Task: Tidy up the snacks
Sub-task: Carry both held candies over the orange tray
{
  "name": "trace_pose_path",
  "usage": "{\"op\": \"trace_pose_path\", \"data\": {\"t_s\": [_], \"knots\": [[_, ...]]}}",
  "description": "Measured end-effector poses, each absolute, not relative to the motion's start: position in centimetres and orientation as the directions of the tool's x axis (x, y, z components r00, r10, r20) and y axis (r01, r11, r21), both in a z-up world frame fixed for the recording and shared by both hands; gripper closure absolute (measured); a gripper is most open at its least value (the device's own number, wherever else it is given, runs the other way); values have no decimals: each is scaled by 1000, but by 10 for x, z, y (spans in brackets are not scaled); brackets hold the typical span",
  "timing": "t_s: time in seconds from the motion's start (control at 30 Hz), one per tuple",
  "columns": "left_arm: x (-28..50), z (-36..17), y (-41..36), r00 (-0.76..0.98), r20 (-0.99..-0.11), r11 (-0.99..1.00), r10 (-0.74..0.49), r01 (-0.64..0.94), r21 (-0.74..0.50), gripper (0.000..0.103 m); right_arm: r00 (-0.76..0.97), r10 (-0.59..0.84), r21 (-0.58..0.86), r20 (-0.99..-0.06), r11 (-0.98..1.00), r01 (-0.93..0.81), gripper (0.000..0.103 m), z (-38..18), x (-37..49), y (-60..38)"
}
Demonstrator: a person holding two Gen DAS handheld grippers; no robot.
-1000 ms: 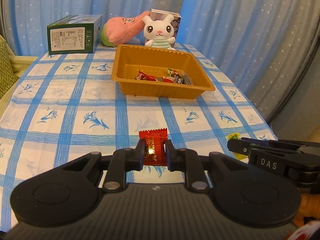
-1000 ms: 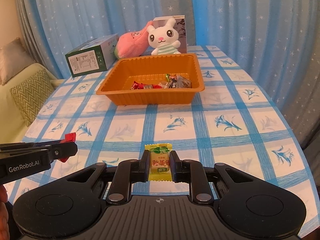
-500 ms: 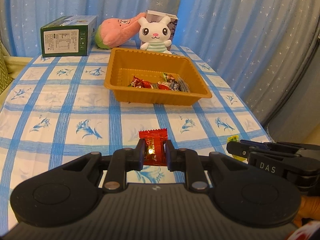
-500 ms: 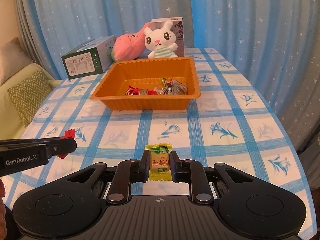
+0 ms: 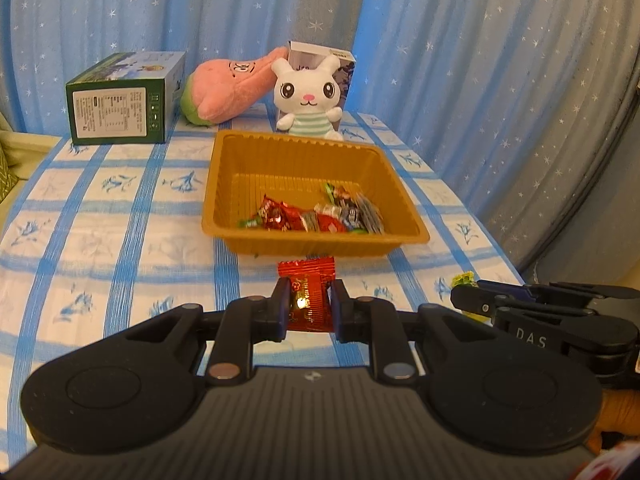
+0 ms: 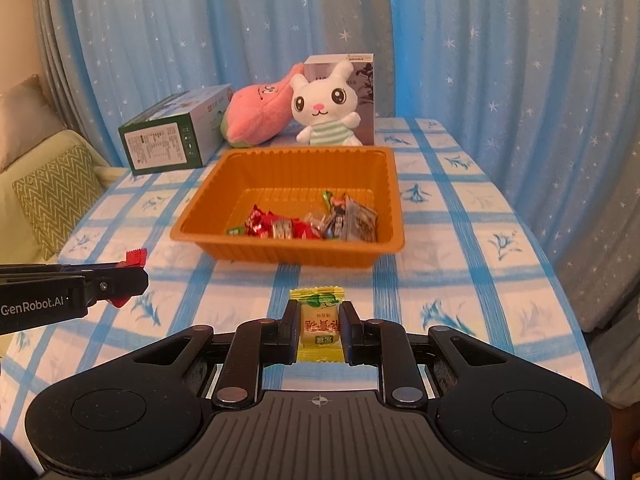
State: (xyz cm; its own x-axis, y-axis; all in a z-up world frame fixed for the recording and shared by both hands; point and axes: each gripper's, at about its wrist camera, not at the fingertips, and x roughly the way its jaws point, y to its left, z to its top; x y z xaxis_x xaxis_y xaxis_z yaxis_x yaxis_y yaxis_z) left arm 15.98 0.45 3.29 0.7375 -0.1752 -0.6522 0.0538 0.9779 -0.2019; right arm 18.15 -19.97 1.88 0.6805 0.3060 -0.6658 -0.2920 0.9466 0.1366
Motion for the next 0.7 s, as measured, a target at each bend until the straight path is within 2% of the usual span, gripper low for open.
{"op": "trace_pose_path", "data": {"t_s": [0.7], "knots": [[253, 43, 18, 728, -663, 980, -175, 60, -192, 85, 657, 351, 188, -667, 933, -308, 82, 31, 283, -183]]}}
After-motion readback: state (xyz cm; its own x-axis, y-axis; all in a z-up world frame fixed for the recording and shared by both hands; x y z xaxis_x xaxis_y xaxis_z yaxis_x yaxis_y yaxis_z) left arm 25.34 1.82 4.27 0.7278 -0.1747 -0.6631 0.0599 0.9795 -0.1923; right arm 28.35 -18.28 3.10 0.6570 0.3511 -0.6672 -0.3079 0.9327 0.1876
